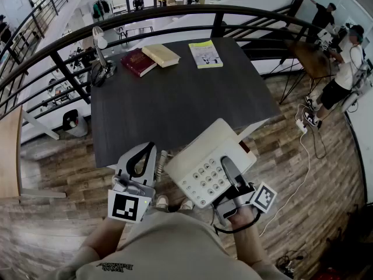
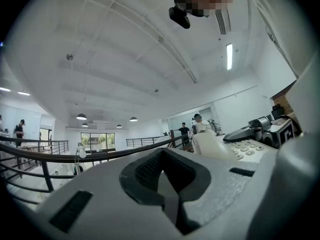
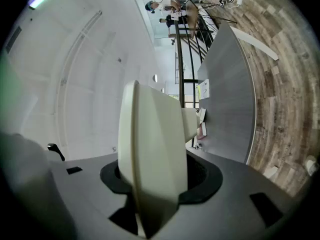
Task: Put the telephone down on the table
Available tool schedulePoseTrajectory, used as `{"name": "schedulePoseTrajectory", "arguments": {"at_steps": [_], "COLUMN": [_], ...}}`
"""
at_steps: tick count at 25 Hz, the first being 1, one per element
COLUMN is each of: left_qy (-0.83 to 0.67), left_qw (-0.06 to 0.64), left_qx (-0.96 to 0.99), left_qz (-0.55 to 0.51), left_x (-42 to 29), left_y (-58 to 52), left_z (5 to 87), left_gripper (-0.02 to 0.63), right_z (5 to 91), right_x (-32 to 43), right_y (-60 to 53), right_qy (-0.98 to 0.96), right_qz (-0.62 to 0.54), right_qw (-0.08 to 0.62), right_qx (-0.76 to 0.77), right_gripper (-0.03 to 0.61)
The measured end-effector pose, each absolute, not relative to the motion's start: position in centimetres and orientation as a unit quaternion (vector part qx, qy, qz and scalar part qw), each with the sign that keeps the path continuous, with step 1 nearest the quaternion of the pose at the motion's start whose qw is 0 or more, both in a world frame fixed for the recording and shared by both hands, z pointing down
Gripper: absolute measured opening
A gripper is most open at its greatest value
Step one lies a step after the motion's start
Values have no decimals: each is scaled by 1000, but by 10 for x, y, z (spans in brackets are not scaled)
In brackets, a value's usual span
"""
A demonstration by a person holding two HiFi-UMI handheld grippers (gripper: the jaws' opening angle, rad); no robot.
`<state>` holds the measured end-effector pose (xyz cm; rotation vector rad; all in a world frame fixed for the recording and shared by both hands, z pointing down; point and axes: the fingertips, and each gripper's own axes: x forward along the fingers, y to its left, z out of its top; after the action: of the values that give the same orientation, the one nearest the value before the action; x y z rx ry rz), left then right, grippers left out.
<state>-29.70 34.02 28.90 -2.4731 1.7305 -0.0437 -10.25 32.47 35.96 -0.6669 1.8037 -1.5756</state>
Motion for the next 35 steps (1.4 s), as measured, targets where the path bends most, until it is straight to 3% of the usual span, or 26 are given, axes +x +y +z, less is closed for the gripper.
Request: {"name": "schedulePoseTrajectory", "arguments": {"at_steps": [7, 13, 35], "left_qy": [562, 563, 529], "left_qw": [35, 67, 65], "left_qx": [-827, -824, -846], "left_qz": [-14, -13, -30], "left_x": [-298, -295, -223], "left_y": [339, 339, 319], "left_z": [298, 291, 301], "left_gripper": [5, 5, 5], "right_z": [367, 372, 388], "right_x": [-103, -101, -23], "right_y": [326, 325, 316], "right_qy": [682, 671, 649], "right_qz": [-603, -608, -604], "right_qw": [322, 331, 359], "right_qx": [-259, -264, -293], "right_gripper": [207, 207, 207]}}
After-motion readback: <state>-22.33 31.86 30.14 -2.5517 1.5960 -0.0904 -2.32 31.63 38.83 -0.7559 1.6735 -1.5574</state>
